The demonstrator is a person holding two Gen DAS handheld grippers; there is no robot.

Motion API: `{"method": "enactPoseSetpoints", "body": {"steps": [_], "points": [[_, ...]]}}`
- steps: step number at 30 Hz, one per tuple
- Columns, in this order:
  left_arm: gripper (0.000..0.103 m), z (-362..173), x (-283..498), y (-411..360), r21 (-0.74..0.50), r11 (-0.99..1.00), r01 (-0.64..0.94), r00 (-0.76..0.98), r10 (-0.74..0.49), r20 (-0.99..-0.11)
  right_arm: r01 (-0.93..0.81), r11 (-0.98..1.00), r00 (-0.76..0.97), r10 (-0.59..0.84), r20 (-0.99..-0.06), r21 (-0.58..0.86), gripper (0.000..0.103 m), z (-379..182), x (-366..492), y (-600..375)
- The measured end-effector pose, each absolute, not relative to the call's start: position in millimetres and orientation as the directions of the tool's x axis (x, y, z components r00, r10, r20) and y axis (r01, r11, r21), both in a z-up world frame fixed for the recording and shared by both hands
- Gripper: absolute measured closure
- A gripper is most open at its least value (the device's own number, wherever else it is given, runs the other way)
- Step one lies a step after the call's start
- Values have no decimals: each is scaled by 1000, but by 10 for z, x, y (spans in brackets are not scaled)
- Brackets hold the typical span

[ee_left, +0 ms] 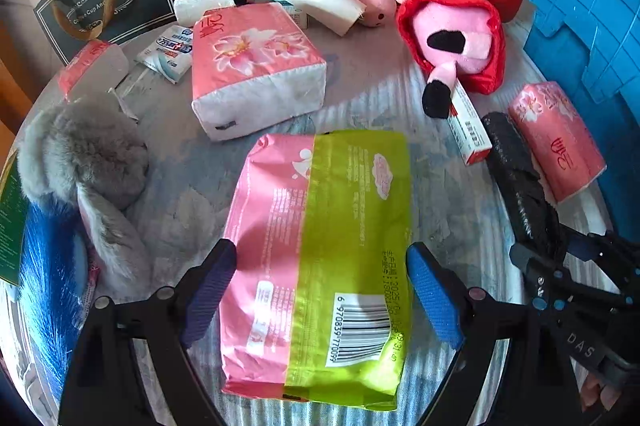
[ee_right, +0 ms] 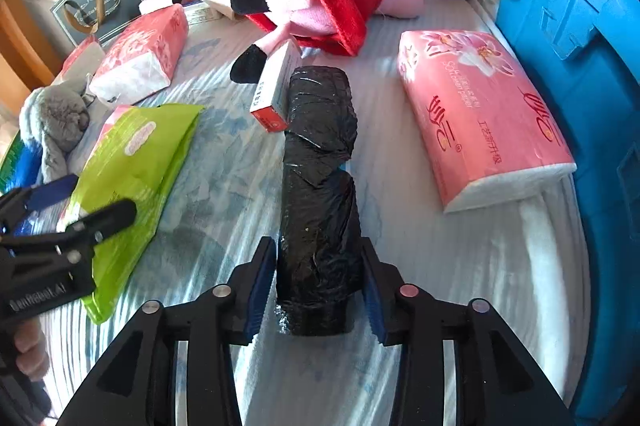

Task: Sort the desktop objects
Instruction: 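Grasp the pink-green wipes pack with left tool while right tool grasps black bag roll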

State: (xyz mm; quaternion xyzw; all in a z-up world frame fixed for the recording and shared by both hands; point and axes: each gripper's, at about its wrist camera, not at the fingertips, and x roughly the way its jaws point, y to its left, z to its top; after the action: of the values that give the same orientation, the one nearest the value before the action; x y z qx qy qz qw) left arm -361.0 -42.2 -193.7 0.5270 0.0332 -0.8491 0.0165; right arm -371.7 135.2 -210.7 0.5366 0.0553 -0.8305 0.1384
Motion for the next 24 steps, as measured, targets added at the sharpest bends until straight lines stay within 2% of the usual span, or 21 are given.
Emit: {"method": "enactPoseSetpoints", "body": {"steps": [1, 3, 4, 9, 13, 16, 24], "points": [[16, -1955, -3657, -417, -38, -997, 59, -447, 8, -895, 289, -956, -394, -166, -904, 50, 43, -2101, -3742, 1368], [13, -2027, -3729, -373, -15, -999, 50, -424, -8, -906, 290, -956, -409, -163, -898, 42, 31, -2073, -3773, 1357], [8, -2059, -3740, -330, -4, -999, 47, -415, -16, -910, 292, -956, -409, -161, -898, 38, 29, -2065, -3798, 1352], [0, -2201, -3809, -228, 72, -997, 29, -394, -77, -916, 287, -957, -400, -157, -903, 39, 29, -2096, -3952, 1324], [0, -2204, -3780, -298, 53, -998, 31, -392, -61, -918, 270, -961, -363, -161, -918, 62, 28, -2195, -3975, 1377], [0, -2181, -3770, -387, 40, -997, 61, -357, -59, -932, 273, -960, -358, -161, -920, 62, 23, -2218, -3955, 1381], [0, -2147, -3684, -478, 45, -995, 86, -348, -72, -935, 272, -960, -365, -170, -915, 69, 23, -2175, -4046, 1360]]}}
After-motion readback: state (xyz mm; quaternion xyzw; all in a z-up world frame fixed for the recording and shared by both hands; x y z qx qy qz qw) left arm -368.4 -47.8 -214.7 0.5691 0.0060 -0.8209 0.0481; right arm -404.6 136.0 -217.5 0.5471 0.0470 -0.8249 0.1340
